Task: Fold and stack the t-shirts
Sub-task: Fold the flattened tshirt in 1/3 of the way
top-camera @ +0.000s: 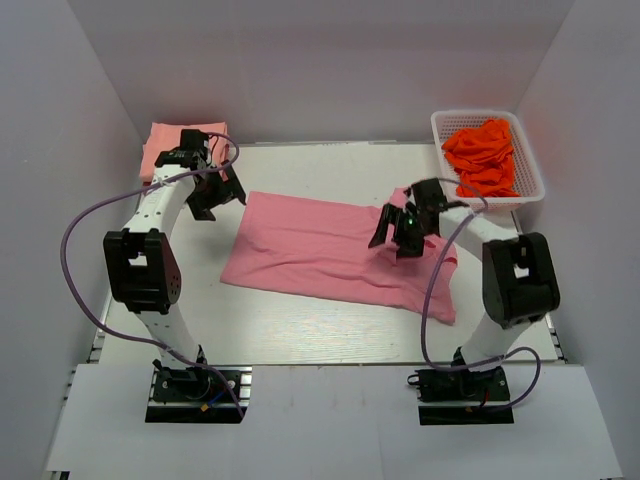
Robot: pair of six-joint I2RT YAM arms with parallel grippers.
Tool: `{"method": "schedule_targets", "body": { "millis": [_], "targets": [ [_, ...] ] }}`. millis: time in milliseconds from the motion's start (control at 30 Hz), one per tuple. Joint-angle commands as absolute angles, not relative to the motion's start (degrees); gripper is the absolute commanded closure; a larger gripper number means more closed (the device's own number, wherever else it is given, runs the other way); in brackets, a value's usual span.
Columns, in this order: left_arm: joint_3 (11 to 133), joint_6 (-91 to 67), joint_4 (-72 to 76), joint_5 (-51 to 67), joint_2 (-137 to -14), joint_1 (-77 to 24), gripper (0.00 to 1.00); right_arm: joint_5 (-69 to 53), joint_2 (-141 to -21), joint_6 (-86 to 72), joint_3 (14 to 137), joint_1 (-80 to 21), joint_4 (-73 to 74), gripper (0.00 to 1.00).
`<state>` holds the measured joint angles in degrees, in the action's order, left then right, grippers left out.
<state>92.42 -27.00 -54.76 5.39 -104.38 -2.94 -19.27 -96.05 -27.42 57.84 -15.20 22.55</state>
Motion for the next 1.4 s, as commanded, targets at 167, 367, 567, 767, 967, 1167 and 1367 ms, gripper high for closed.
{"method": "schedule_targets", "body": {
  "millis": [167, 367, 567, 767, 967, 1167, 1367],
  "targets": [
    [97.8, -26.5, -54.0, 6.2, -104.2, -2.6, 0.0, -2.0, -111.3, -19.5, 88.5, -15.1, 47.2, 0.1],
    [102.7, -26.5, -52.6, 8.3, -108.6, -3.2, 0.0, 10.5, -110.5, -19.2, 93.6, -15.1, 56.1, 0.1],
    [103.1, -25.5, -54.0, 9.2, -111.1, -3.3, 0.0, 3.1, -99.0, -18.5, 79.0, -15.1, 56.4, 0.1],
    [100.7, -25.0, -52.4, 11.2, -110.6, -3.3, 0.0, -13.7, -94.5, -18.9, 63.7, -14.9, 42.2, 0.1],
    [98.4, -24.4, -50.5, 11.9, -108.0, -3.3, 0.0, -15.8, -98.6, -19.3, 63.2, -14.9, 26.3, 0.1],
    [97.0, -24.4, -49.4, 11.9, -106.7, -3.3, 0.0, -15.0, -100.6, -20.5, 66.3, -15.0, 19.6, 0.1],
    [99.6, -24.4, -50.0, 12.4, -108.8, -3.3, 0.0, -16.5, -106.3, -22.9, 72.7, -14.9, 16.4, 0.1]
  ]
}}
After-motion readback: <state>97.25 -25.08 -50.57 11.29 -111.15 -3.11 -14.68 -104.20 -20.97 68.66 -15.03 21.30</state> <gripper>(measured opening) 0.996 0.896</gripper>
